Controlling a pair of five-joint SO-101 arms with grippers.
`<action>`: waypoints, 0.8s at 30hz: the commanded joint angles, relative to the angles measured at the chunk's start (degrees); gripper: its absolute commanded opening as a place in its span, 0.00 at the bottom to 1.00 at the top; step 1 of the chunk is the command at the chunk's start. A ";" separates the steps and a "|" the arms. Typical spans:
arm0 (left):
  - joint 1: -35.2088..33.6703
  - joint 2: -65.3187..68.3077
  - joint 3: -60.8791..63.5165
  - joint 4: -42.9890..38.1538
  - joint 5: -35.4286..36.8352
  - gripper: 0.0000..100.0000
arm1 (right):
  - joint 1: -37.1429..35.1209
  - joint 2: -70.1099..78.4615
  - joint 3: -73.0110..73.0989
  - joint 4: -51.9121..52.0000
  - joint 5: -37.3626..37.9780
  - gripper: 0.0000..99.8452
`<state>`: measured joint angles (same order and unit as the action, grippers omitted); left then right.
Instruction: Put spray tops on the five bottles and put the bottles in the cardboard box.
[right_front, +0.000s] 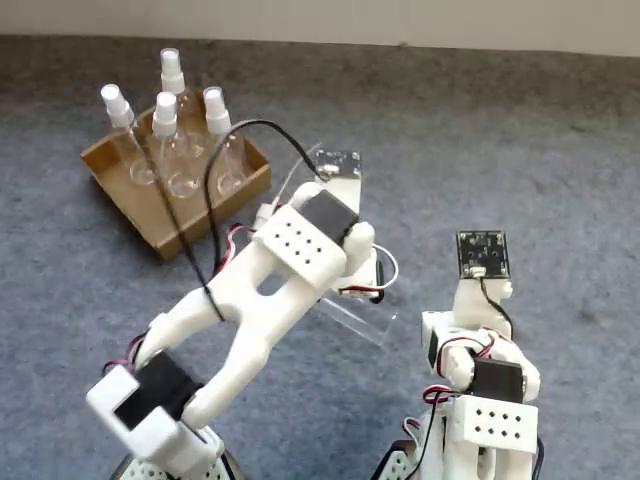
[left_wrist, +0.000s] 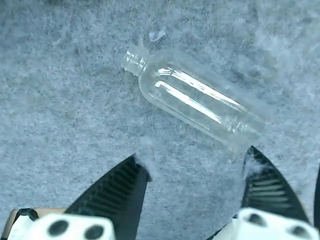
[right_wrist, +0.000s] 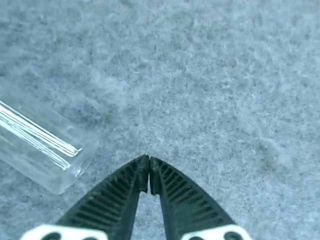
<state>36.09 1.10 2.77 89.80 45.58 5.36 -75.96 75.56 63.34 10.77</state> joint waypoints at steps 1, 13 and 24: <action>-4.09 3.56 -4.62 -1.58 0.70 0.26 | 0.75 -0.66 -0.48 -1.54 0.35 0.00; -26.24 8.84 -16.40 -1.67 -42.20 0.26 | 0.75 -0.66 -0.48 -1.54 0.35 0.00; -30.73 22.02 -17.63 -12.04 -58.20 0.26 | 0.66 -0.66 -0.40 -1.54 0.18 0.00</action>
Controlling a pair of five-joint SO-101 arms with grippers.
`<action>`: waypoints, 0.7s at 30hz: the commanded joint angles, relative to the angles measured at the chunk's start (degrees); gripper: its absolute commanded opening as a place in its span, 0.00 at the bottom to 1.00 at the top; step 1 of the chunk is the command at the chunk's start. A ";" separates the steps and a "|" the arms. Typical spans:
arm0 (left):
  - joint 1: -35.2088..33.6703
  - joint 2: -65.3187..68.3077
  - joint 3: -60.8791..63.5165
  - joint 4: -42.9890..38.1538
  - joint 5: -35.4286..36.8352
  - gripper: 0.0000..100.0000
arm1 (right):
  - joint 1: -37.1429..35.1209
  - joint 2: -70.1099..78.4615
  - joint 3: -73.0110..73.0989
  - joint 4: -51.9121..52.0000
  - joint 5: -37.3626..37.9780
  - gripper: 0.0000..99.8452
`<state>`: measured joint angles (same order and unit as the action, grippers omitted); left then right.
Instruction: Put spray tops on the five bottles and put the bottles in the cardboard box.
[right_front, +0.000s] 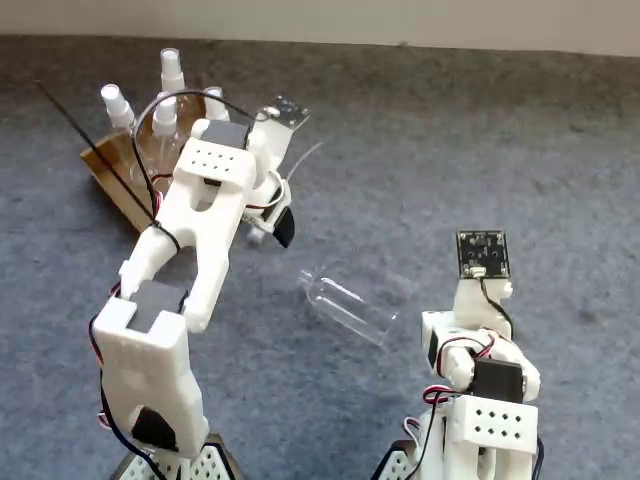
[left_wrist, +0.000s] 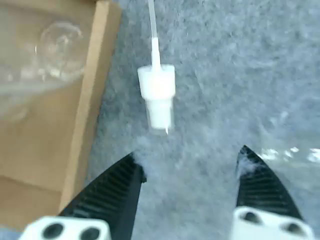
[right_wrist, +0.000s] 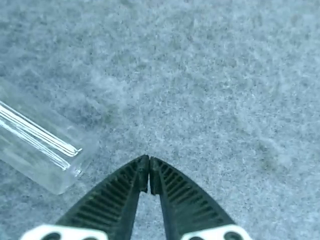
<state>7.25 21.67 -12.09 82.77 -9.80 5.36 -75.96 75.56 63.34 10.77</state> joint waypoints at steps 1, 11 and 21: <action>-2.07 2.07 -2.77 -6.07 -3.60 0.26 | 0.66 -0.66 -0.40 -1.54 0.18 0.00; -1.89 7.60 -2.86 -12.66 -7.65 0.26 | 0.48 -0.66 -0.40 -1.54 0.18 0.00; -1.71 11.91 -2.86 -16.18 -7.47 0.15 | 0.48 -0.66 3.47 -6.37 0.18 0.00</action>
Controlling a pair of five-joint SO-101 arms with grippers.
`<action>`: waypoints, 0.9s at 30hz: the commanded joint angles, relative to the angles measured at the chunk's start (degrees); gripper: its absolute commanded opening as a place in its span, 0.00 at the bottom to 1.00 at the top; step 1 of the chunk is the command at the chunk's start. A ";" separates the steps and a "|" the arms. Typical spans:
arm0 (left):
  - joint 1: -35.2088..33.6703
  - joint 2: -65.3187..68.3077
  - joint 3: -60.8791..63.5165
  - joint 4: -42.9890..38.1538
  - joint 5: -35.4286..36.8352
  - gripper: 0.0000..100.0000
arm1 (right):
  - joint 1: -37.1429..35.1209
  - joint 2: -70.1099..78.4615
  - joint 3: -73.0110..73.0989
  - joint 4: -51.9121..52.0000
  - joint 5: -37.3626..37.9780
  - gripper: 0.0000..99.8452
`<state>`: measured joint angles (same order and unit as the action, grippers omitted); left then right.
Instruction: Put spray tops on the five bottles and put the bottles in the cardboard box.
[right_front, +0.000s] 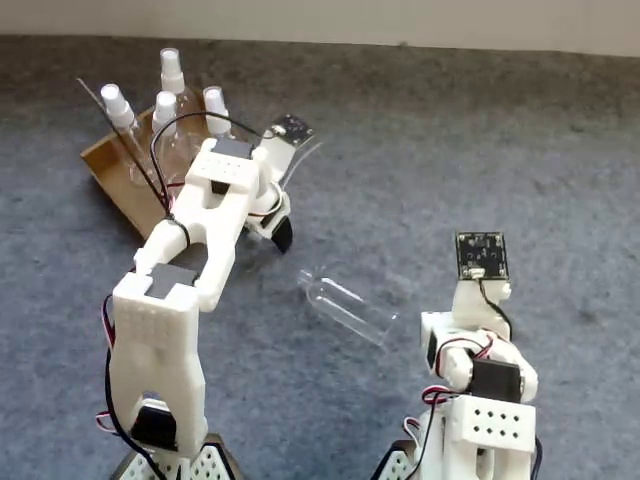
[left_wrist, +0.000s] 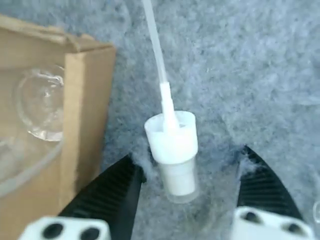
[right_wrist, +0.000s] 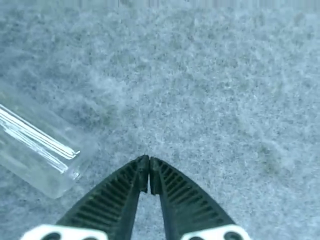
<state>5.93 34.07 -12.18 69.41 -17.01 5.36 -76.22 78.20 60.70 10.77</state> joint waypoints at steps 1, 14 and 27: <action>-0.48 -0.48 -2.77 -3.43 -0.26 0.12 | 0.48 -0.40 1.80 -4.88 0.18 0.00; -0.22 -0.40 -2.68 -5.63 -0.26 0.05 | 0.48 -0.40 3.47 -6.37 0.18 0.00; 8.48 -0.66 -2.68 -5.45 0.00 0.04 | 0.48 -0.40 3.65 -6.46 0.18 0.00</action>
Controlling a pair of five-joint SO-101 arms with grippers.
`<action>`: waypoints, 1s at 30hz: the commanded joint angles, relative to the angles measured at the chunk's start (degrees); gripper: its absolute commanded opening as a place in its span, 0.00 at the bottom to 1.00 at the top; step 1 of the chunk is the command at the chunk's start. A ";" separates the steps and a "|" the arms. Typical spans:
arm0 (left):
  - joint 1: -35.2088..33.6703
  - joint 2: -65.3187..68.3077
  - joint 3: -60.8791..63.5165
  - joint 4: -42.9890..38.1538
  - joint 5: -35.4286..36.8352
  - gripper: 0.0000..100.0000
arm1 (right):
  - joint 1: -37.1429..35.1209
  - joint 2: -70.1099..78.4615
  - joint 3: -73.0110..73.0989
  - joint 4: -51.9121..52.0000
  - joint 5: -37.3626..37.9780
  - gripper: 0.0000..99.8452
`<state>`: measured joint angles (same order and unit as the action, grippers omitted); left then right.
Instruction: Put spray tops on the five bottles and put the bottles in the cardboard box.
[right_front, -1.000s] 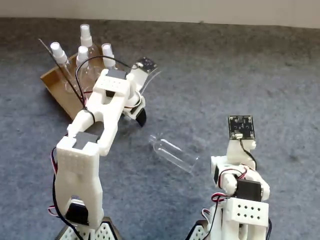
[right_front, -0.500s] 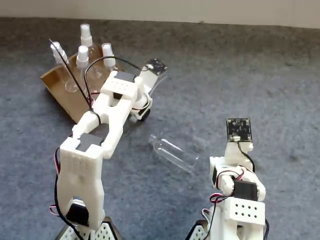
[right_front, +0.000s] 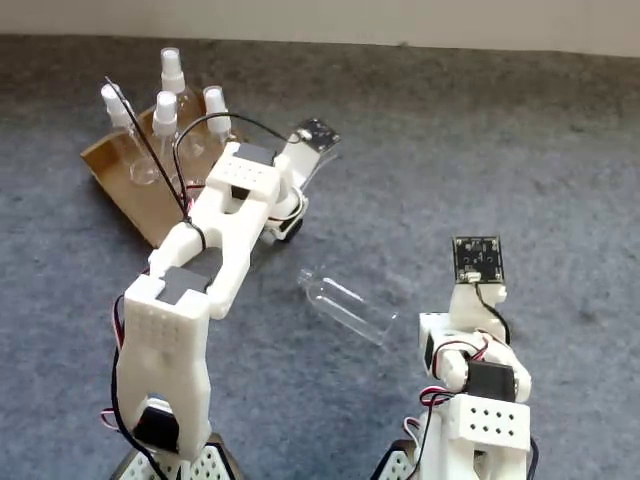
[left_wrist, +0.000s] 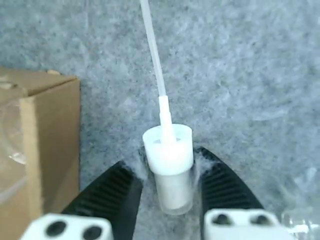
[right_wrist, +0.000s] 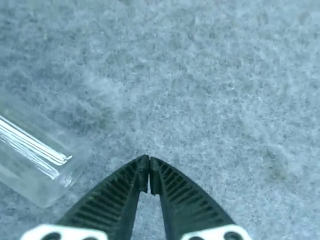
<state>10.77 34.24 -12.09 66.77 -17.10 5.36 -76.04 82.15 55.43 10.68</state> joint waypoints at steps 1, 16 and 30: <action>4.44 -0.84 -2.86 -2.81 0.09 0.04 | 0.48 -0.57 -0.31 -1.19 0.26 0.00; 15.78 -10.15 -7.25 -1.05 10.11 0.05 | 0.48 -0.57 -0.31 -1.27 0.26 0.00; 20.00 -9.63 -7.43 -0.70 10.11 0.22 | 0.66 -0.57 -0.48 -1.27 0.35 0.00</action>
<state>30.29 27.03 -16.40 65.45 -7.60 5.36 -76.04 82.15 55.43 10.68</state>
